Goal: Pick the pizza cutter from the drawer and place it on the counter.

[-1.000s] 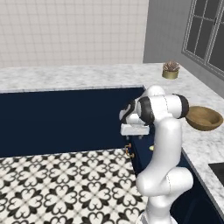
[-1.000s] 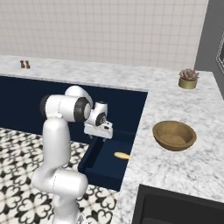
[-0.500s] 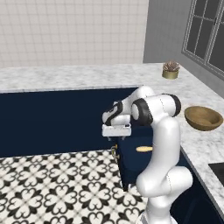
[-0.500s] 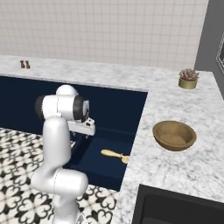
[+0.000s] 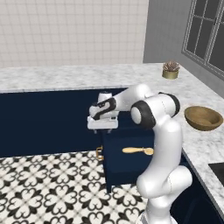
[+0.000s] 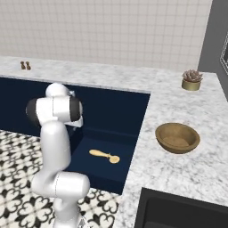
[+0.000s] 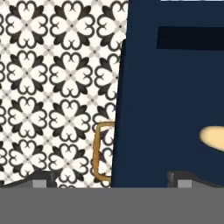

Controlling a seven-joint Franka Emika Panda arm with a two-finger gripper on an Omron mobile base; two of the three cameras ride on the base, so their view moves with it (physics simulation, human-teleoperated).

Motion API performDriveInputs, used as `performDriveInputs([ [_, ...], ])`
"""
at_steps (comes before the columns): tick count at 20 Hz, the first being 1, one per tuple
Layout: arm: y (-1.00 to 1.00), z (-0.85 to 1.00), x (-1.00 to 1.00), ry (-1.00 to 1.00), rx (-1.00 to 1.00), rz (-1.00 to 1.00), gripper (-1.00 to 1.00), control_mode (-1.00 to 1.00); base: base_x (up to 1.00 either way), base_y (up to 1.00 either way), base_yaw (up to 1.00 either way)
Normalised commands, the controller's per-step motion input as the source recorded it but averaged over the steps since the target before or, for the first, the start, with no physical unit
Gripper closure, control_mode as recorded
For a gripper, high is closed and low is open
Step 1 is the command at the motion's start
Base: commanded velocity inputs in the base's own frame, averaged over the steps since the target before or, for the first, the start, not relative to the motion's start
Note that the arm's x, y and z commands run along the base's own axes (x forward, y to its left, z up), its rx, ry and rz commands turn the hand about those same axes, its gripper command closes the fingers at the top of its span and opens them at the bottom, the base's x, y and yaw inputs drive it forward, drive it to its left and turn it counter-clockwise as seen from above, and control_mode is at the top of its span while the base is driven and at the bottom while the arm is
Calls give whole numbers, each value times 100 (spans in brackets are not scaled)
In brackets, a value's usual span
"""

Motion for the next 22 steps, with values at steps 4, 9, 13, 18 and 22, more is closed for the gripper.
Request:
performDriveInputs([
  [4, -86, 100, -12, -18, -2, -1, -100, -100, 0, 0, 0],
  [9, -100, 50, -29, -1, -3, -1, -100, -100, 0, 0, 0],
  [13, -100, -48, -56, 0, -1, -1, -100, -100, 0, 0, 0],
  [18, -46, -73, -48, -18, -8, 9, -100, -100, 0, 0, 0],
  [22, -2, -5, -1, -2, -9, 55, -100, -100, 0, 0, 0],
])
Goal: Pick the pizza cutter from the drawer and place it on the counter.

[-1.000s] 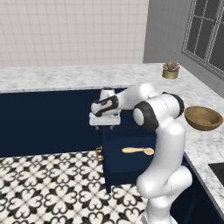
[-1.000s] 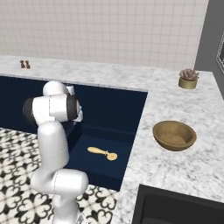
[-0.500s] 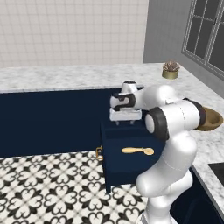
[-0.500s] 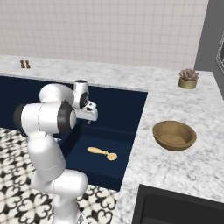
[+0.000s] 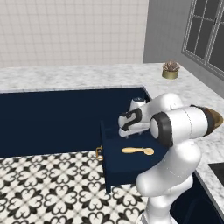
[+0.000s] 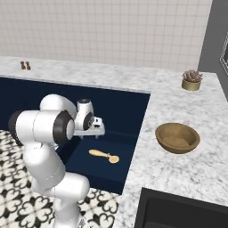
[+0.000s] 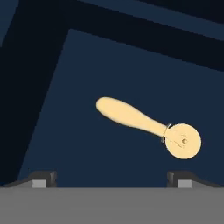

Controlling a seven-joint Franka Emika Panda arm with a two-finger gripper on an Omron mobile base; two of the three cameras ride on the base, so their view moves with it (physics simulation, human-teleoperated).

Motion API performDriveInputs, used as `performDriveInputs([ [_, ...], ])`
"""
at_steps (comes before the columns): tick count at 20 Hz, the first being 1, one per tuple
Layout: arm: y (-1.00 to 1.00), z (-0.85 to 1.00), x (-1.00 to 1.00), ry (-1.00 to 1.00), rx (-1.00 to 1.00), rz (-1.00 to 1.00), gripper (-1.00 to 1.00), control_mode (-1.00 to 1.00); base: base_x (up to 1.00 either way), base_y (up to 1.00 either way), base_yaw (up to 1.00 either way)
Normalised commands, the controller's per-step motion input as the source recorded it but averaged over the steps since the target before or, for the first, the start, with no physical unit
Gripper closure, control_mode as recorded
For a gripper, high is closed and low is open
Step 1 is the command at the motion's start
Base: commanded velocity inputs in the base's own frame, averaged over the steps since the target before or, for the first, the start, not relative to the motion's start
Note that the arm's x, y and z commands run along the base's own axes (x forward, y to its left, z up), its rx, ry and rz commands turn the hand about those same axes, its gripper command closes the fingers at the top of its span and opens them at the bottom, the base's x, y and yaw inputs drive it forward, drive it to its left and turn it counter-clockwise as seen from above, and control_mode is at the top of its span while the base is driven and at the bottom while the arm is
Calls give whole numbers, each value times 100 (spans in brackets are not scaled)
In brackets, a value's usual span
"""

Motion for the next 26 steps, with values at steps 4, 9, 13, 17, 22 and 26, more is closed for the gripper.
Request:
performDriveInputs([
  [4, -11, -75, 34, -1, -4, 43, -100, -100, 0, 0, 0],
  [9, -4, -100, 38, 0, -9, 18, -100, -100, 0, 0, 0],
  [13, 0, -33, 47, 0, -8, 14, -100, -100, 0, 0, 0],
  [17, -4, 0, 54, 0, -1, 13, -100, -100, 0, 0, 0],
  [22, -15, -31, 13, 5, 0, 7, -100, -100, 0, 0, 0],
  [26, -14, -54, 0, 15, 0, 2, -100, -100, 0, 0, 0],
])
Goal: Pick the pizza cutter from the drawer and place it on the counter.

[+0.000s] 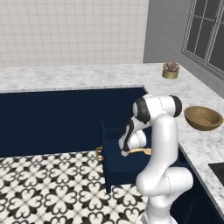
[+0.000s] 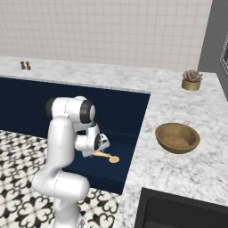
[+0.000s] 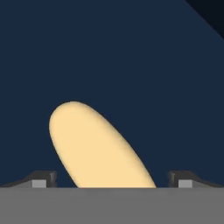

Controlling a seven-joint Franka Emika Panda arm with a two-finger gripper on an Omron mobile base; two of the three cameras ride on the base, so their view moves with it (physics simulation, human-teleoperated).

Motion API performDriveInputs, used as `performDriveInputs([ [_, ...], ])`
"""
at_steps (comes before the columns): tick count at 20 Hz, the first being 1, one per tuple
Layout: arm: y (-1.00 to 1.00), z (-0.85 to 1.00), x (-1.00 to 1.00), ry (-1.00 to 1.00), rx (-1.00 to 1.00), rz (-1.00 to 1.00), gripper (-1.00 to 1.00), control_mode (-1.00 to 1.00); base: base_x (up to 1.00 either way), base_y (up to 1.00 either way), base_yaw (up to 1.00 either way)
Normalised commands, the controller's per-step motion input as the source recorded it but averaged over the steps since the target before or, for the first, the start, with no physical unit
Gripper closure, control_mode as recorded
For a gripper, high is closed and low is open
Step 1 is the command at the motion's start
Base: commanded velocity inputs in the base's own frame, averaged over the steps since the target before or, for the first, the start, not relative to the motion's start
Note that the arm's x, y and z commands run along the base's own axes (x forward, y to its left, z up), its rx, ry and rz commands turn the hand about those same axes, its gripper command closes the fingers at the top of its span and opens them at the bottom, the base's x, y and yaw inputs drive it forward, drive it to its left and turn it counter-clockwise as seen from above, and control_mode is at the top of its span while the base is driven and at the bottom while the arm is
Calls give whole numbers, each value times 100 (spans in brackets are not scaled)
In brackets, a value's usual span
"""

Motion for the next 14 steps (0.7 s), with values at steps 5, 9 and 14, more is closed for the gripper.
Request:
performDriveInputs([
  [5, -4, -43, 0, 16, 0, 5, -100, -100, 0, 0, 0],
  [9, 0, -9, 0, 6, 0, 1, 100, -100, 0, 0, 0],
  [14, 0, -1, -6, 1, 0, 0, 100, -100, 0, 0, 0],
])
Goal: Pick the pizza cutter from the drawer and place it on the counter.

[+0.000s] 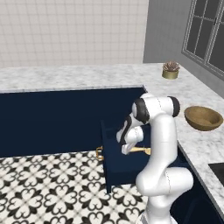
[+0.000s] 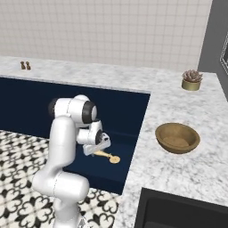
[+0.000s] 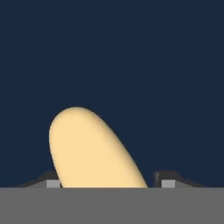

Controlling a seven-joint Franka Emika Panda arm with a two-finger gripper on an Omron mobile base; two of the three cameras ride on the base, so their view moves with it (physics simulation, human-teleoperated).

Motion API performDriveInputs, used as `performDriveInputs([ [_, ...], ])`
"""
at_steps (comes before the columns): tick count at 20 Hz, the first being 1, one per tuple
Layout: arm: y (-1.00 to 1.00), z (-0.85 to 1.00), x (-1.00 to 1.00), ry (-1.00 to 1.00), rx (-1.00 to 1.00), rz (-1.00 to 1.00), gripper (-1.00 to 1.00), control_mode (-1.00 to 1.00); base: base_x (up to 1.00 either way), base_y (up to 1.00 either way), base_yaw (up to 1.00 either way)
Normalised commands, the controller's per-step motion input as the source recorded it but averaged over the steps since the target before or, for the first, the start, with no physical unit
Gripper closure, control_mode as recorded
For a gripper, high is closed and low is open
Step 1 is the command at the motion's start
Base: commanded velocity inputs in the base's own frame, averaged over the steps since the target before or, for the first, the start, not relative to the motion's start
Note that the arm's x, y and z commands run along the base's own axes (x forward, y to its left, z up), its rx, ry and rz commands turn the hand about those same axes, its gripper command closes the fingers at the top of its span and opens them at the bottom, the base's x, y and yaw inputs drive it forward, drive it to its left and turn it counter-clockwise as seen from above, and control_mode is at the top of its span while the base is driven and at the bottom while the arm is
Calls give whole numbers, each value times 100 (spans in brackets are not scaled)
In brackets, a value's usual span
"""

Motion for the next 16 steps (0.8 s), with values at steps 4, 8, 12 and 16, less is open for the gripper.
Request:
performDriveInputs([
  [4, 5, 56, -6, -11, -2, 0, 100, -100, 0, 0, 0],
  [8, -1, 100, -16, -15, 0, 0, 100, -100, 0, 0, 0],
  [12, -4, 100, -49, -1, 1, 7, 100, -100, 0, 0, 0],
  [16, 0, 100, -49, 0, 0, 22, 100, -100, 0, 0, 0],
])
